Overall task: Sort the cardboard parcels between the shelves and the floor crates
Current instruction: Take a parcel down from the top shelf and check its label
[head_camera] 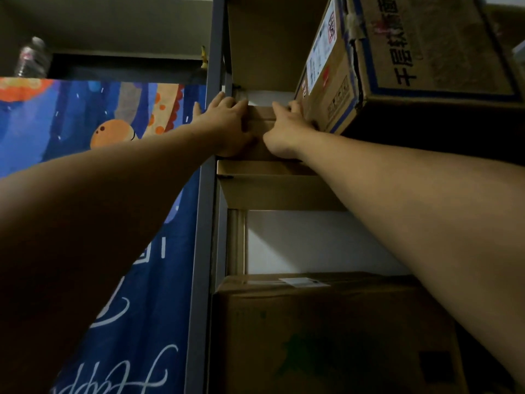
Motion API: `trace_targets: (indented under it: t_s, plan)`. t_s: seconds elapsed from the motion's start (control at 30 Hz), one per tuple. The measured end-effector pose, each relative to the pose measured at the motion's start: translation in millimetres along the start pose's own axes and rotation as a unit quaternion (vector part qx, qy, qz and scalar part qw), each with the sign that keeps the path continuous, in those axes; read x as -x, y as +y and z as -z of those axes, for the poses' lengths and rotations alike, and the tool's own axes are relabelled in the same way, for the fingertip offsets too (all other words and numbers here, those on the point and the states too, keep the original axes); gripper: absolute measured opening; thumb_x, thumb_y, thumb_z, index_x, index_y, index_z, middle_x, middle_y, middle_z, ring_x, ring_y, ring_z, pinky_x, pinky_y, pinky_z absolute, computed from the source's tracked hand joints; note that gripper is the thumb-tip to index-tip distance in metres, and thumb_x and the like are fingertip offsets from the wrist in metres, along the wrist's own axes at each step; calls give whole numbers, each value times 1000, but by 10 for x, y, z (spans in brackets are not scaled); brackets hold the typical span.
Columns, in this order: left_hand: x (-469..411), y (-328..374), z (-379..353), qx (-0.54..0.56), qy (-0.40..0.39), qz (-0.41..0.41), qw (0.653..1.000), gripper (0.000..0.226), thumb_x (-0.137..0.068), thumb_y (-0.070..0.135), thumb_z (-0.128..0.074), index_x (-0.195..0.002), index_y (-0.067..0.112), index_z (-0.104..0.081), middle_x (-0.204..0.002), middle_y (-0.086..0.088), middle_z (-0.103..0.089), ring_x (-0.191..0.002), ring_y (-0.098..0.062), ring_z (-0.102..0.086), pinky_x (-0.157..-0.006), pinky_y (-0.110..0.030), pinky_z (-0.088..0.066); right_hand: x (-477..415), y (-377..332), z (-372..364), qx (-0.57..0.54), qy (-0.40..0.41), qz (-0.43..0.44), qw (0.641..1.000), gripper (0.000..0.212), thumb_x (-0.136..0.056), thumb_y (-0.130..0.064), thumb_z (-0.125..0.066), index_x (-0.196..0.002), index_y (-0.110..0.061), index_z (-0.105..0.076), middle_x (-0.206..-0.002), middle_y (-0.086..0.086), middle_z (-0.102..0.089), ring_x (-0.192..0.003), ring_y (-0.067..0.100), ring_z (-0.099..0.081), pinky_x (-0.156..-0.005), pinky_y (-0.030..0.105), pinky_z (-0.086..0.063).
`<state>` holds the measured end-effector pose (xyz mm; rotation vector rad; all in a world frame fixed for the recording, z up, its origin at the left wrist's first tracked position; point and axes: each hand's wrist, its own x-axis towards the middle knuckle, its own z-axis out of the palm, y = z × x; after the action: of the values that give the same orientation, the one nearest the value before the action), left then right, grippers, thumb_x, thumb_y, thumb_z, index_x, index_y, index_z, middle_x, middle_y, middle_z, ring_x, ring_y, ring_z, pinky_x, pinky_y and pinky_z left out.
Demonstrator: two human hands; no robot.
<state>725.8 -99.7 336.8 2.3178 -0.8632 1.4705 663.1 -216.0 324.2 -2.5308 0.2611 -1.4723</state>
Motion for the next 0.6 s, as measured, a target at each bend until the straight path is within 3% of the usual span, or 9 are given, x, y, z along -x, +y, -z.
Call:
trace_targets:
  t_s: [0.13,0.27,0.47,0.6]
  plan:
    - [75,14,52,30,35,-11,999,88,-83,45,-64,-150,22,-13,-155,-12,-13,-142,-34,-13,-114,-56,-17,45,-9,67,21,45,13,999,77,-89,-15,-54,-151,-27,-9,-157,3,6,-142,38,-10,-112,47,-29]
    - [211,46,60,77,71,-7,994,89,-84,34,-66,-151,18,-10,-153,-12,-10,-139,-36,-19,-114,-49,-24,174,-2,103,29,110,40,993,61,-86,-11,-59,-137,-25,-29,-148,7,-10,-127,36,-32,-94,37,-44]
    - [502,106,80,184,126,-4,975,69,-86,21,-65,-144,16,-27,-149,-10,-17,-132,-28,-32,-111,-36,-32,368,-53,126,-20,162,44,986,46,-92,-18,-56,-132,-29,-36,-152,13,-11,-134,38,-27,-101,40,-41]
    - [688,134,183,258,139,32,956,58,-91,18,-58,-141,20,-30,-150,-7,-17,-123,-19,-37,-90,-21,-33,472,-112,138,-87,187,53,977,32,-95,-30,-53,-124,-25,-42,-137,11,-34,-119,30,-44,-91,36,-45]
